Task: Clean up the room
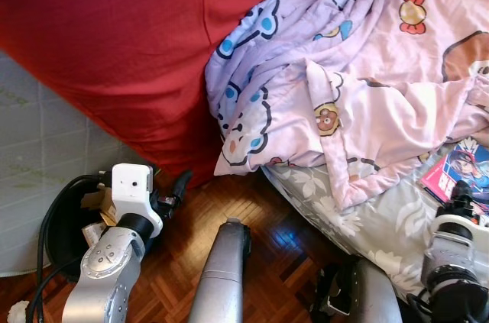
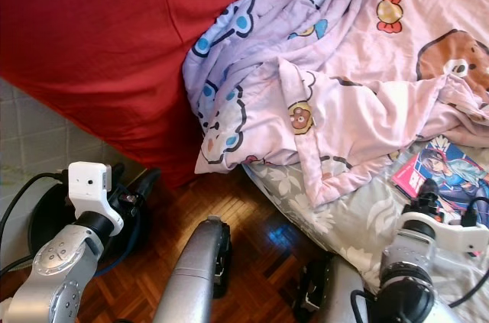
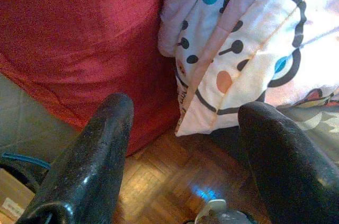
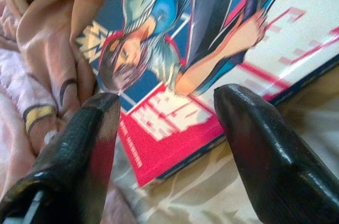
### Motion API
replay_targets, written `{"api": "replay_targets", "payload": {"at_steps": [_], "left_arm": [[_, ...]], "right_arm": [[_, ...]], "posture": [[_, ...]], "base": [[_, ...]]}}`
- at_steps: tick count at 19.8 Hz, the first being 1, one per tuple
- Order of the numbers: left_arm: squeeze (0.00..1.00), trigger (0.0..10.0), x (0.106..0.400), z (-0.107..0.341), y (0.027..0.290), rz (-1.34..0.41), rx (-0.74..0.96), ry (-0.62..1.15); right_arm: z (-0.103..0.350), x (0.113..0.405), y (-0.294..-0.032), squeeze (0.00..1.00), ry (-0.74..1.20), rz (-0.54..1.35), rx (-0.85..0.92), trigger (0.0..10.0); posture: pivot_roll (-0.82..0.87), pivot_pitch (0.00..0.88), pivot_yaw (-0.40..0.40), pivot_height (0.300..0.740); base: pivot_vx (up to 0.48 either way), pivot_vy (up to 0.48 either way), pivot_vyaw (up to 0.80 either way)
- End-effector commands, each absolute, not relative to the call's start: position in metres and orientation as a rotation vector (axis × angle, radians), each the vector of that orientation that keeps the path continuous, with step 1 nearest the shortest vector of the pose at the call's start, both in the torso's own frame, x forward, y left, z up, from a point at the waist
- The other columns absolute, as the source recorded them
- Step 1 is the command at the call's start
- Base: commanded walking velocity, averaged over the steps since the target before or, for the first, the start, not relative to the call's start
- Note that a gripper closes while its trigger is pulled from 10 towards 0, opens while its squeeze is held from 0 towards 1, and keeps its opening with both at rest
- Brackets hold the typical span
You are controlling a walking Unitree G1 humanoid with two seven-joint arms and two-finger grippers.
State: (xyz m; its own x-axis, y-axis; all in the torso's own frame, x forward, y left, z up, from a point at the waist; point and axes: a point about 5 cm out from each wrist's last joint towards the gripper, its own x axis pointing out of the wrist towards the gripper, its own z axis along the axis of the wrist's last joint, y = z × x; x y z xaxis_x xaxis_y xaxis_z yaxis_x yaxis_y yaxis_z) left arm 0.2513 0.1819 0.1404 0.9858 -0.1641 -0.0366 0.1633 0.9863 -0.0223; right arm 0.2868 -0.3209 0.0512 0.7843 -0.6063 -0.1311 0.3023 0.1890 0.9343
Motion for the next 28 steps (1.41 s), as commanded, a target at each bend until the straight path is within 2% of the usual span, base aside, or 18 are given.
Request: {"api": "replay_targets", "payload": {"at_steps": [1,13,19,28], "left_arm": [[0.0,10.0,0.246,0.137,0.19,-0.147,-0.014,0.063],[0.0,10.0,0.249,0.137,0.187,-0.15,-0.015,0.063],[0.0,10.0,0.244,0.137,0.189,-0.148,-0.011,0.068],[0.0,10.0,0.235,0.143,0.196,-0.154,0.018,0.08]], "right_arm": [[0.034,0.271,-0.323,0.0,-0.258,-0.728,1.24,10.0],[0.006,0.257,-0.296,0.0,-0.226,-0.778,1.311,10.0],[0.016,0.263,-0.304,0.0,-0.252,-0.74,1.305,10.0],[0.012,0.254,-0.311,0.0,-0.254,-0.678,1.326,10.0]], "posture": [[0.33,0.529,0.246,0.635],[0.34,0.53,0.252,0.635],[0.34,0.533,0.256,0.635],[0.38,0.554,0.297,0.635]], "base": [[0.0,0.0,0.0],[0.0,0.0,0.0],[0.0,0.0,0.0],[0.0,0.0,0.0]]}}
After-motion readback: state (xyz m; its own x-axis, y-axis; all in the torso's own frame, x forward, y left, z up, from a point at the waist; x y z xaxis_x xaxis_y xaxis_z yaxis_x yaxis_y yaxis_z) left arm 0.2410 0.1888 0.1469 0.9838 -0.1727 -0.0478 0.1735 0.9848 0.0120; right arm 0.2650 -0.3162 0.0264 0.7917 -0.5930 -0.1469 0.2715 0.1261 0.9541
